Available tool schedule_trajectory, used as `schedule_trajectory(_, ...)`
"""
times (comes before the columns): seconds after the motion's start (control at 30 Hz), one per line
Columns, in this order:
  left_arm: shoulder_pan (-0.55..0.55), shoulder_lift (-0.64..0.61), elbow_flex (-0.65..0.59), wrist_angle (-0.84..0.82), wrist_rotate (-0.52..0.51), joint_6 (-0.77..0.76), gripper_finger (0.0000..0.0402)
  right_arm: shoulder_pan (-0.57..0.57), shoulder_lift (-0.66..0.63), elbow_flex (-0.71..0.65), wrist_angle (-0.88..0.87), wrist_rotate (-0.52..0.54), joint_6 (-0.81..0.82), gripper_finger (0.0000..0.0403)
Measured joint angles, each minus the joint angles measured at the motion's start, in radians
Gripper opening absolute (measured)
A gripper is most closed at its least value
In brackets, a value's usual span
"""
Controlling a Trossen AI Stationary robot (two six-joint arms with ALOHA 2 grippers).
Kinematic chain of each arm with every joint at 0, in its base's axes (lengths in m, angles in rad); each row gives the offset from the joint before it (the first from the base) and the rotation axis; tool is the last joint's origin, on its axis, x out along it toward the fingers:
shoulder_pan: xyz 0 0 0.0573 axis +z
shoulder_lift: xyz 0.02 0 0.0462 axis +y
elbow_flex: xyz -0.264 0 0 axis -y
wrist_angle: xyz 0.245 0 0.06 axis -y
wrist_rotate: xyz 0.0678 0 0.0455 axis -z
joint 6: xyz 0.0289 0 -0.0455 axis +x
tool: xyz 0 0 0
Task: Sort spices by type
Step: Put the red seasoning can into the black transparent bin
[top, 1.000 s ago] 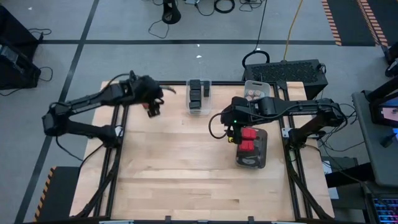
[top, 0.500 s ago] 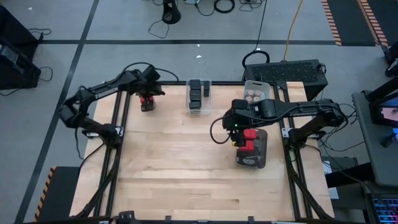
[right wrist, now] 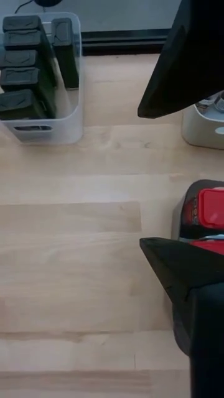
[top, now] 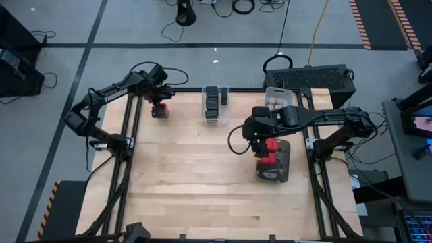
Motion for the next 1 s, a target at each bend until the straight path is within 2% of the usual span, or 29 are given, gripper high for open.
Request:
schedule_trajectory(0.4,0.006,0.045,-0.001,-0.03,-0.004,0.026,0.0254,-0.047,0.0,0.0,0.0,-0.001,-0.015,0.0312)
schedule_trajectory(1.0,0.005,0.1,-0.047,0.0,-0.008,0.043,0.0251,-0.048,0.0,0.0,0.0,-0.001,-0.011,0.0312)
